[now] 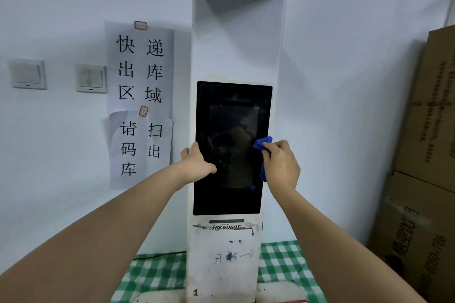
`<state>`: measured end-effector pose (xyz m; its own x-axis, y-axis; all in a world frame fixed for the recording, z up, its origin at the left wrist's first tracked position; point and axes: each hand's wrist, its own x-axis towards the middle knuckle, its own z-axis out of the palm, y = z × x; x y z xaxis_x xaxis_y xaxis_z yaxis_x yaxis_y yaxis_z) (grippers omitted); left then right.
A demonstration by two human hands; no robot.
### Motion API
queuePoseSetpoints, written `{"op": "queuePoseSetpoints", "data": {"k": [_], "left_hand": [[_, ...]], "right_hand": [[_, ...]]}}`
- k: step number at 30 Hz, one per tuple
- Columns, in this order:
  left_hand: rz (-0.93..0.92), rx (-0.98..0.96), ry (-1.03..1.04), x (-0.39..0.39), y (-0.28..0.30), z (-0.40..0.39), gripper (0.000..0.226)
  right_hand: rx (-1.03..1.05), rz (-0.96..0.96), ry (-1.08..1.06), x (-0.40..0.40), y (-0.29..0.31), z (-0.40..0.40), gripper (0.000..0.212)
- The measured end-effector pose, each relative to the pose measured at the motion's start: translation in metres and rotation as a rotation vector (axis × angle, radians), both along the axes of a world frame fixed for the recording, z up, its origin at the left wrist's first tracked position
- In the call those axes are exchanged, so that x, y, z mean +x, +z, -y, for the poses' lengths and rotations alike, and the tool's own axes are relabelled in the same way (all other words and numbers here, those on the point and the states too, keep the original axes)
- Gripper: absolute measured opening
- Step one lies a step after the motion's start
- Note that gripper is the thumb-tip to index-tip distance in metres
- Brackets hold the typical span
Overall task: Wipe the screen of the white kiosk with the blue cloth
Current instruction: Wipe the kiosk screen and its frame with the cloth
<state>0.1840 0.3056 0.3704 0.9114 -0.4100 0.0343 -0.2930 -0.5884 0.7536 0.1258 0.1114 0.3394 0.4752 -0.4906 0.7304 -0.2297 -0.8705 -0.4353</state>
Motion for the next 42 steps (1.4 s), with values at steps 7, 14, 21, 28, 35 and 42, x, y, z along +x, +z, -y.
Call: {"op": "queuePoseSetpoints", "data": {"k": [7,14,21,28,35,42], "left_hand": [[-0.002,-0.006,0.006,-0.003,0.003,0.006,0.090],[0.008,-0.051,0.028,-0.001,-0.004,0.006,0.091],[-0.008,-0.037,0.051,-0.002,0.000,0.004,0.089],[-0.002,-0.006,0.049,0.000,-0.001,0.002,0.076],[-0.009,-0.001,0.055,-0.003,0.001,0.003,0.084],[-0.020,-0.032,0.054,-0.005,0.000,0.004,0.087]], "right_hand": [[-0.166,0.077,-0.056,0.003,0.031,0.000,0.024],[-0.293,-0.043,-0.009,0.009,-0.002,-0.002,0.033],[-0.257,0.067,0.038,0.005,0.022,0.004,0.023],[-0.297,0.080,0.055,0.020,0.007,-0.008,0.026],[-0.488,-0.067,0.123,0.007,0.013,0.005,0.028],[-0.193,0.171,0.011,0.022,0.018,-0.009,0.026]]}}
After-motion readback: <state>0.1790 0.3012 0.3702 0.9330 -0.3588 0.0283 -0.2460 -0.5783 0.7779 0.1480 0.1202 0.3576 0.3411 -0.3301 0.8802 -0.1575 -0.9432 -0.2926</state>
